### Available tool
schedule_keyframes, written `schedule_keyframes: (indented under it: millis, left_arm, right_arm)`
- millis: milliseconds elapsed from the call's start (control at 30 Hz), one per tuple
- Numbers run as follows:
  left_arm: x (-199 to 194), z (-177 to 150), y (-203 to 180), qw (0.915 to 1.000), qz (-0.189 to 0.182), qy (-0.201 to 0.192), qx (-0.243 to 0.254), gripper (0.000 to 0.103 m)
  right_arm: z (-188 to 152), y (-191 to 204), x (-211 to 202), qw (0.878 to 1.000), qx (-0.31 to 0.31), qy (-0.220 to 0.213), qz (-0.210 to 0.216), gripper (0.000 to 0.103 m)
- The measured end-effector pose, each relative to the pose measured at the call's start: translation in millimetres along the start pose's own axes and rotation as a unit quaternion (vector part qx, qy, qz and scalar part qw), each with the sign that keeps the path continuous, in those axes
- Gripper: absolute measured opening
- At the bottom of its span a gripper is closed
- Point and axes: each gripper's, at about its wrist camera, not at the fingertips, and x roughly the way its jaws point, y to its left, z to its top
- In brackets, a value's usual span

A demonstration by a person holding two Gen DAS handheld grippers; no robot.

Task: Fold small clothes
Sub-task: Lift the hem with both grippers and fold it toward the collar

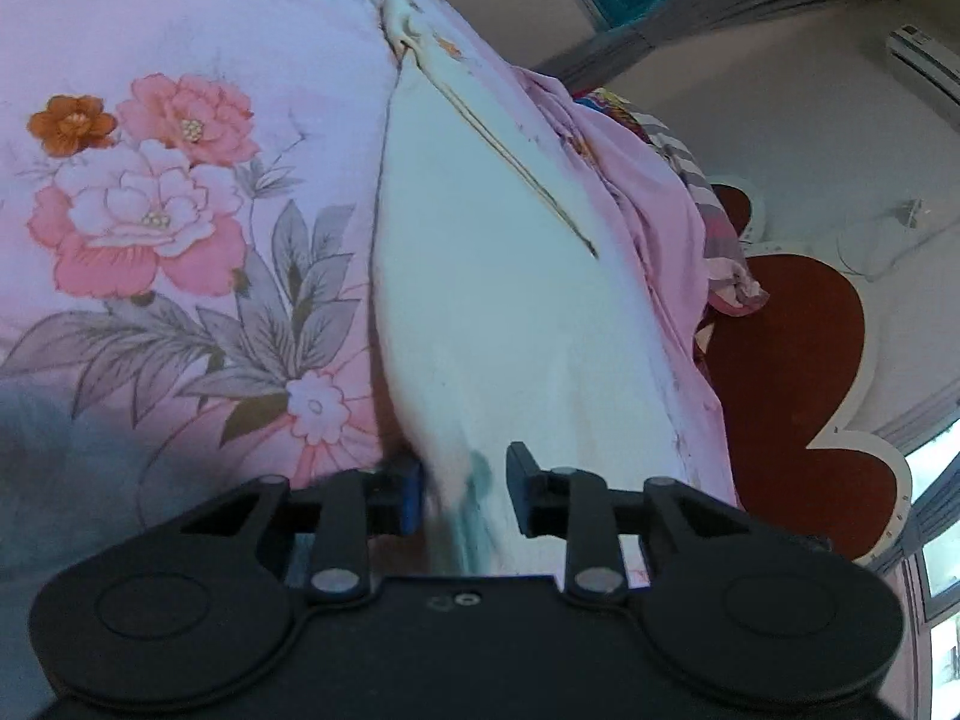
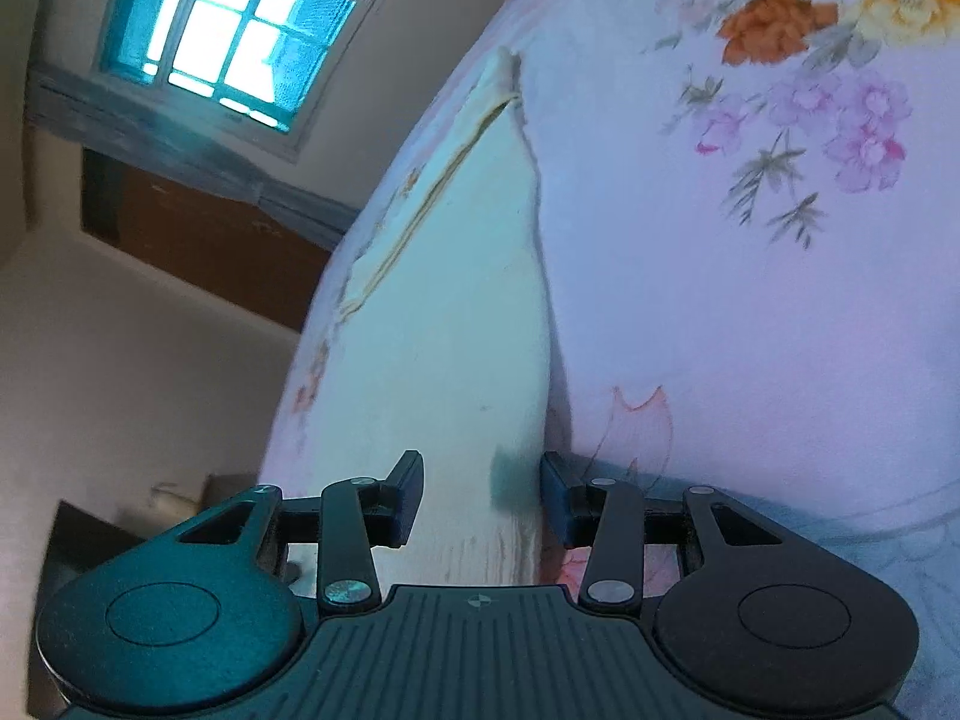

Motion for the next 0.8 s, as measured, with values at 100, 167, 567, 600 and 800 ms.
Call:
schedule_keyframes:
  millis: [100, 167, 567, 600, 800]
  left_arm:
    - [8, 4, 3, 0.9999, -0.008, 0.005, 0.006, 0.018]
    - [12, 11, 8, 0.9999, -0.014, 0.002, -0.004, 0.016]
    - [17, 20, -13, 0.9991, -0.016, 0.004, 0.038, 0.001]
    - [11, 24, -16, 0.9989, -0.026, -0.005, 0.04, 0.001]
    - [7, 77, -40, 0.9952, -0.069, -0.057, 0.04, 0.001]
  right_arm:
    - [2, -2, 6, 1.0, -0.003, 0.011, 0.008, 0.027]
    - [4, -6, 10, 1.0, 0.003, 0.018, 0.009, 0.02]
    - [11, 5, 10, 0.999, -0.036, 0.007, 0.017, 0.006]
    - [15, 10, 6, 0.999, -0.042, -0.001, 0.022, 0.006]
    - [62, 47, 5, 0.995, -0.07, -0.029, 0.065, 0.006]
